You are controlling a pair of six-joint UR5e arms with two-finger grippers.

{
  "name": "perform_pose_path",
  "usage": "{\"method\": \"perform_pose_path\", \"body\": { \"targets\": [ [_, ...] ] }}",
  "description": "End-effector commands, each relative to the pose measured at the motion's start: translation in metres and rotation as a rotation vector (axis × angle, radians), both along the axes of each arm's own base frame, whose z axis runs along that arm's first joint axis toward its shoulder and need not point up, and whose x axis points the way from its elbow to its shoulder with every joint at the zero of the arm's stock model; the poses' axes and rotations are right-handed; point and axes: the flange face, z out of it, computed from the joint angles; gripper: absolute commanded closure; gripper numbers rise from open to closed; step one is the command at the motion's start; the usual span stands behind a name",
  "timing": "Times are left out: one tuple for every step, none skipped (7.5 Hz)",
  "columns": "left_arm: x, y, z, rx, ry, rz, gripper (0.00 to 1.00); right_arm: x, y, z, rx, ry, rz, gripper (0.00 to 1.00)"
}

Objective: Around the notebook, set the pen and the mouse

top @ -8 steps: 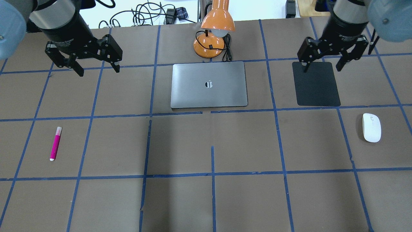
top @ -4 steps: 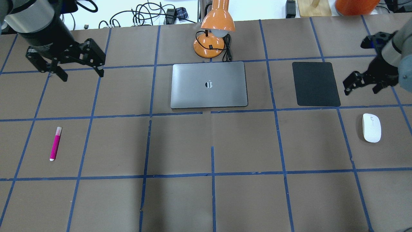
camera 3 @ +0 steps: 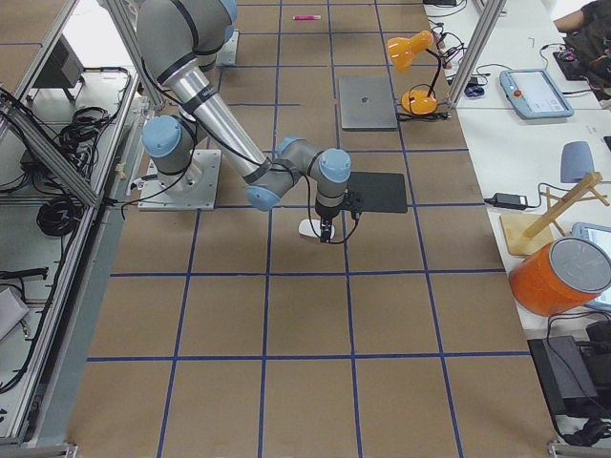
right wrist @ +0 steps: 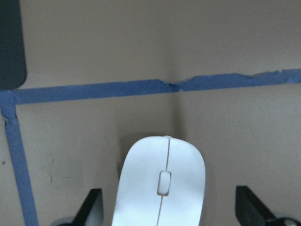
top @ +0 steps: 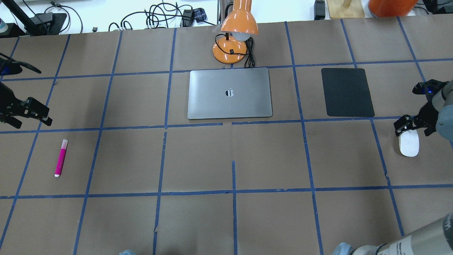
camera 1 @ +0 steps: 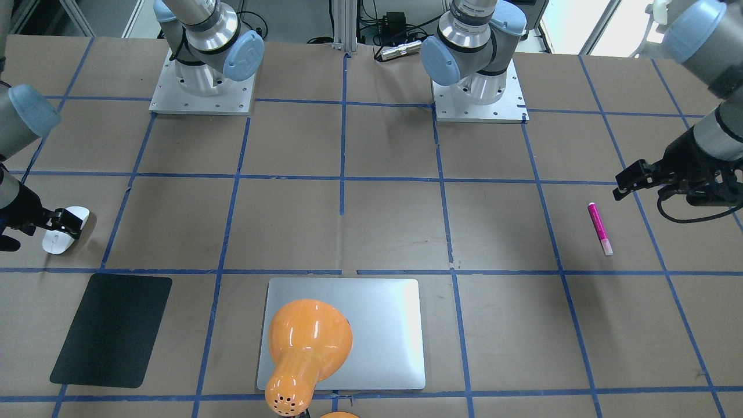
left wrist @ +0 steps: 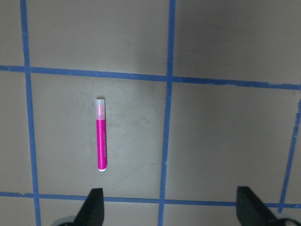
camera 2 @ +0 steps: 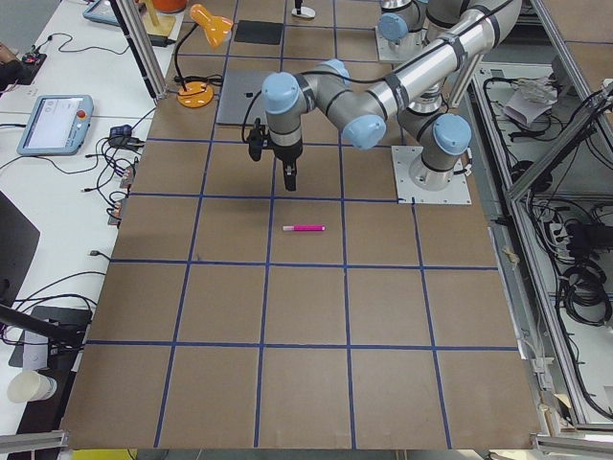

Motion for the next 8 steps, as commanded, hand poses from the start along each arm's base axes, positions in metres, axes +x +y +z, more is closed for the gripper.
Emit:
{"method": "perform_pose_path", "body": {
  "targets": [
    [0.021, 0.025, -0.102, -0.053, -0.040, -0.084, 0.00, 0.009, 0.014, -0.017, 0.025, -0.008, -0.008, 0.00],
    [0.030, 0.027, -0.123, -0.032, -0.009, -0.102, 0.00, 0.008, 0.012, -0.015, 0.011, -0.014, -0.008, 0.00],
    [0.038, 0.030, -0.133, -0.015, 0.000, -0.059, 0.00, 0.008, 0.011, -0.012, 0.007, -0.012, -0.008, 0.12],
    [0.036, 0.032, -0.142, 0.005, 0.009, 0.013, 0.00, 0.007, 0.012, -0.011, 0.017, -0.003, -0.008, 0.43],
    [0.036, 0.031, -0.148, 0.014, 0.015, 0.035, 0.00, 0.007, 0.012, -0.009, 0.014, 0.000, -0.008, 0.66],
    [0.036, 0.032, -0.155, 0.024, 0.026, 0.032, 0.02, 0.006, 0.009, -0.004, 0.001, 0.003, -0.007, 0.83],
    [0.038, 0.030, -0.156, 0.026, 0.024, 0.028, 0.12, 0.007, -0.002, 0.012, -0.032, 0.015, 0.004, 0.89],
    [0.038, 0.030, -0.156, 0.026, 0.024, 0.026, 0.38, 0.022, -0.020, 0.036, -0.075, 0.041, 0.019, 0.91]
  ]
}}
